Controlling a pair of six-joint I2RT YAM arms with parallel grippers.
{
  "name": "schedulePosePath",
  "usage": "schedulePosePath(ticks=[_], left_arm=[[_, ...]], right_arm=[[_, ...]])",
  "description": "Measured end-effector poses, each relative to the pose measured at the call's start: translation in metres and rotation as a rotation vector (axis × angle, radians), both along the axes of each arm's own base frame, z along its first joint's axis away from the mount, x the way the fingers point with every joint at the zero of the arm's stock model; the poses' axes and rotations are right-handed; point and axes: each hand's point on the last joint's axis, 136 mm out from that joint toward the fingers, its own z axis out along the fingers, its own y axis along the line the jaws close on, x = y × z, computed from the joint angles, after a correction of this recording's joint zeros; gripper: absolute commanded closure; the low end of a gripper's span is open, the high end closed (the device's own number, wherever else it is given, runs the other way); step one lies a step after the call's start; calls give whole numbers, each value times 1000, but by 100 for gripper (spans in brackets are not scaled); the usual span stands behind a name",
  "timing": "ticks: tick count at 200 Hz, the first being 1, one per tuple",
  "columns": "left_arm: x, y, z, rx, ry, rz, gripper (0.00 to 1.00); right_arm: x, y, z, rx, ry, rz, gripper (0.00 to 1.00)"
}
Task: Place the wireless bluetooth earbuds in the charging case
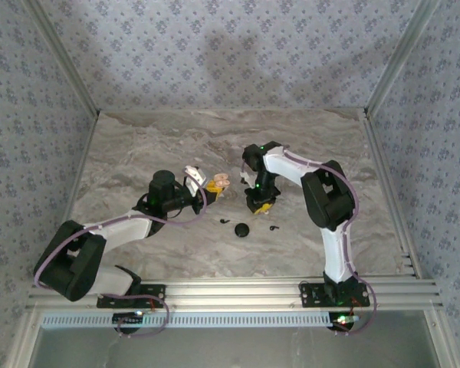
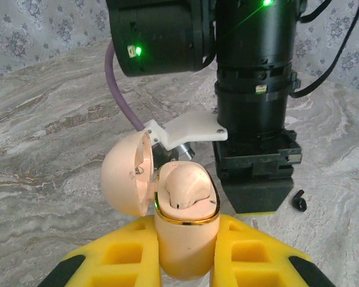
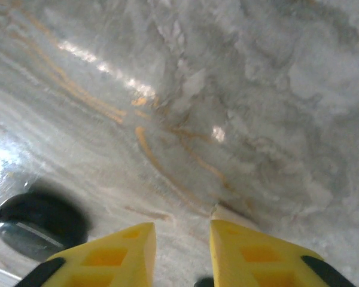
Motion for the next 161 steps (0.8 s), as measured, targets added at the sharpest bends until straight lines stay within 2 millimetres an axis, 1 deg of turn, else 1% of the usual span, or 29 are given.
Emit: schedulePosePath(ticks=[17, 37, 48, 57, 67, 81, 100, 139, 161], left_arm=[[0, 0, 0, 0, 0, 0, 89], [0, 0, 0, 0, 0, -1, 89], [-1, 0, 0, -1, 1, -4, 89], [-1, 0, 0, -1, 1, -4, 89], [-1, -1, 0, -2, 1, -7, 89], [-2, -1, 1, -4, 0, -12, 89], [-3, -2, 2, -8, -1, -20, 89], [-4, -3, 1, -10, 2, -29, 89], [-4, -3, 1, -10, 2, -29, 89]], right_arm=[[0, 1, 15, 19, -36, -26, 61], [-4, -1, 35, 36, -77, -119, 59], [-8, -4, 43, 42, -90, -190, 58], [-13, -7, 45, 43, -91, -242, 57], [-20, -10, 44, 41, -81, -304, 57], [-28, -14, 35, 27, -55, -371, 57], [-33, -17, 24, 8, -30, -431, 57], [-20, -16, 14, 23, -37, -497, 57], [-17, -18, 6, 19, -33, -516, 57]])
